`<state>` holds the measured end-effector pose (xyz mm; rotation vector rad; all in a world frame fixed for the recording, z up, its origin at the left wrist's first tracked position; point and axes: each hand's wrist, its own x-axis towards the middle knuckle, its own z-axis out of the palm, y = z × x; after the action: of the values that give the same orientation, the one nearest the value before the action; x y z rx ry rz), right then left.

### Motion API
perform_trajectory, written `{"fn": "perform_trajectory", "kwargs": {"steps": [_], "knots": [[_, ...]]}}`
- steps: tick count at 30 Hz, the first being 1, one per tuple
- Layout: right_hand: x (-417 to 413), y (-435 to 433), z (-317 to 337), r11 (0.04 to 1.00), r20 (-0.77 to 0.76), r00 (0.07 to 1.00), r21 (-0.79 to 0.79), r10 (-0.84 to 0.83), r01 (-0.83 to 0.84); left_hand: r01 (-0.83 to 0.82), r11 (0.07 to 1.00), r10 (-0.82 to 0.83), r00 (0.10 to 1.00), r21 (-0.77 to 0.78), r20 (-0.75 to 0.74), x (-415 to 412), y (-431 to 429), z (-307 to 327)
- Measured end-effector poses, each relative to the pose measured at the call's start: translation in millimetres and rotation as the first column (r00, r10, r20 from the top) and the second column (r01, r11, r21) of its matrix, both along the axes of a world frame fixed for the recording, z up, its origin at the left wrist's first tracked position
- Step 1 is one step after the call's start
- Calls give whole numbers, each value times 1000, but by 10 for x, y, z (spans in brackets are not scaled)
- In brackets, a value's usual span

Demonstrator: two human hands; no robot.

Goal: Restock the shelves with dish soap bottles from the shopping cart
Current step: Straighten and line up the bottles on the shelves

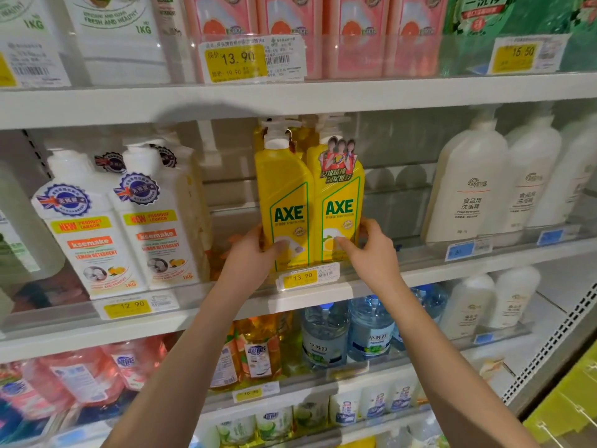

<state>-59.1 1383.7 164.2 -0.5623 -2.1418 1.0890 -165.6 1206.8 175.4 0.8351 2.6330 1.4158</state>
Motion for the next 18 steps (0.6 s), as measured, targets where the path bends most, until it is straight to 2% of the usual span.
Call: {"fn": "perform_trajectory", "kwargs": {"steps": [4,6,9,12,15,18], "knots": [[110,-117,-118,1000,-48,999,25,9,-8,20,999,-19,999,27,-50,170,-98,-104],[156,-201,-205,999,-93,996,42,-5,9,2,1000,4,984,31,-179,241,-169,-206],[197,-419,-391,995,-154,988,90,-16,30,-15,997,44,907,74,-418,403,-334,-376],[255,-764,-636,980,-226,971,160,-80,118,5,995,44,861,95,-507,594,-608,-611],[277,-1160,-958,983,-258,961,128,-99,136,-5,997,34,909,72,-415,646,-956,-1034],[232,-1553,-1340,996,-118,993,92,7,4,-59,998,65,979,33,-193,659,-1292,-1403]]}}
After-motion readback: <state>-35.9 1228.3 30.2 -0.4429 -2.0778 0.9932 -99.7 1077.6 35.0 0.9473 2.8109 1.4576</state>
